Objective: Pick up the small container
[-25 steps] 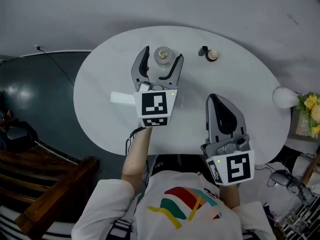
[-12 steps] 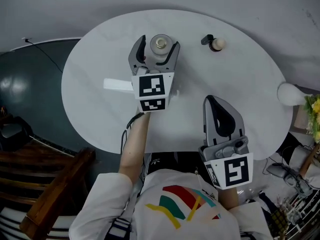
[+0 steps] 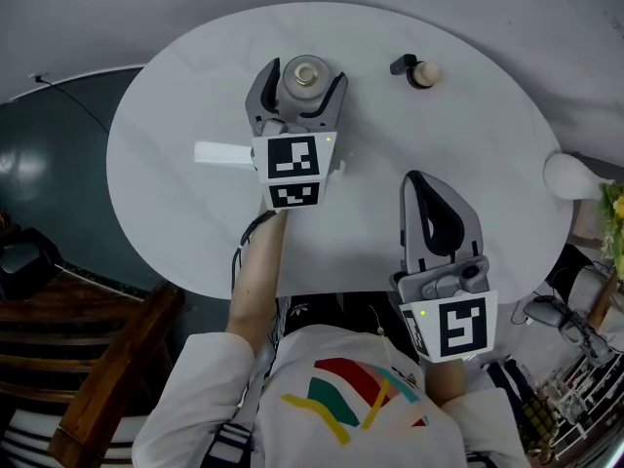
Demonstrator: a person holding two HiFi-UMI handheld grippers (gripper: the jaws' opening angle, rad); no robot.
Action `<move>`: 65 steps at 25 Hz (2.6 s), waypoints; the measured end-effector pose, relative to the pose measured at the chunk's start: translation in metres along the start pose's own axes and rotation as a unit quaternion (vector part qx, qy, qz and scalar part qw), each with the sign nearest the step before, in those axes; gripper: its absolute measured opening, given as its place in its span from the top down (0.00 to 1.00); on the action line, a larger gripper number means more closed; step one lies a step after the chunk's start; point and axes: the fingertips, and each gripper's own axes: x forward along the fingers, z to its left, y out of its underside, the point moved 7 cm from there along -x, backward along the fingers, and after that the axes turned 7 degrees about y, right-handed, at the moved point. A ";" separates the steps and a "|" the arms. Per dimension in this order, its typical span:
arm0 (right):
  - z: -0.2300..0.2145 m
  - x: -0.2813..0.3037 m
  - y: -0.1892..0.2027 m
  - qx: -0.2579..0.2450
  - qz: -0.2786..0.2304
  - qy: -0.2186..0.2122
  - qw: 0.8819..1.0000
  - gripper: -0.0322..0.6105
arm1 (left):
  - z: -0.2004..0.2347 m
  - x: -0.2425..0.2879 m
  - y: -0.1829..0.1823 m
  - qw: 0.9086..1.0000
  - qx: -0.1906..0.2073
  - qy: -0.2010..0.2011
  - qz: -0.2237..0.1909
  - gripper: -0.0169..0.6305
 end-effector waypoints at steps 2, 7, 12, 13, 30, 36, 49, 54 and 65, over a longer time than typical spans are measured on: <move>-0.001 0.001 0.002 -0.001 0.004 0.003 1.000 0.93 | 0.002 0.001 0.002 1.000 0.000 0.000 0.004 0.42; -0.005 0.003 0.005 0.006 0.009 0.006 1.000 0.93 | 0.003 0.004 0.003 1.000 -0.005 0.004 0.003 0.42; -0.005 0.005 0.011 0.012 0.015 0.005 1.000 0.93 | 0.001 0.010 0.007 1.000 -0.009 0.007 0.004 0.42; -0.005 0.005 0.012 0.012 0.016 0.005 1.000 0.93 | 0.001 0.011 0.008 1.000 -0.009 0.007 0.004 0.42; -0.010 0.004 0.027 0.014 0.032 0.011 0.999 0.93 | 0.000 0.015 0.012 1.000 0.007 -0.004 0.007 0.43; -0.008 0.004 0.030 0.017 0.034 0.009 0.999 0.93 | 0.002 0.013 0.011 1.000 0.005 -0.007 0.003 0.43; -0.011 0.003 0.024 0.006 0.030 0.012 0.999 0.93 | -0.003 0.010 0.002 1.000 0.003 -0.012 -0.009 0.43; -0.014 0.001 0.014 0.001 0.019 0.019 1.000 0.93 | -0.008 0.003 -0.020 0.999 0.013 -0.013 -0.029 0.43; -0.032 -0.022 -0.048 -0.005 -0.043 0.048 0.998 0.93 | -0.028 -0.052 -0.123 0.995 0.037 -0.031 -0.091 0.43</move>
